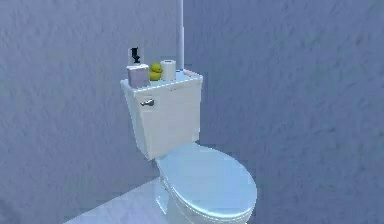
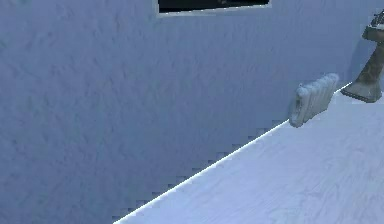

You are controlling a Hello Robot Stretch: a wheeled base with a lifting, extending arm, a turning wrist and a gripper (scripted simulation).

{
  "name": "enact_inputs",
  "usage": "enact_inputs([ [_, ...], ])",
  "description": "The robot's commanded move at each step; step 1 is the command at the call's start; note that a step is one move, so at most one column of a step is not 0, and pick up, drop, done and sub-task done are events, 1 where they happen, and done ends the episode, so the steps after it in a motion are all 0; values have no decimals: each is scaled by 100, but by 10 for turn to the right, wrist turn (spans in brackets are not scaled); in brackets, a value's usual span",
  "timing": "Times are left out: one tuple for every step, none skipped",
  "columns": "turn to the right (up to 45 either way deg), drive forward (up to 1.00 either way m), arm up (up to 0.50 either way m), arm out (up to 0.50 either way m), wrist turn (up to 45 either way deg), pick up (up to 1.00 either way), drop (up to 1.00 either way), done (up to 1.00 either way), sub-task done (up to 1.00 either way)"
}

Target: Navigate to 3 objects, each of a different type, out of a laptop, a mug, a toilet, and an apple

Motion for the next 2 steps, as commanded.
enact_inputs([
  [-450, 0, 0, 0, 0, 0, 0, 0, 0],
  [-450, 0, 0, 0, 0, 0, 0, 0, 0],
])
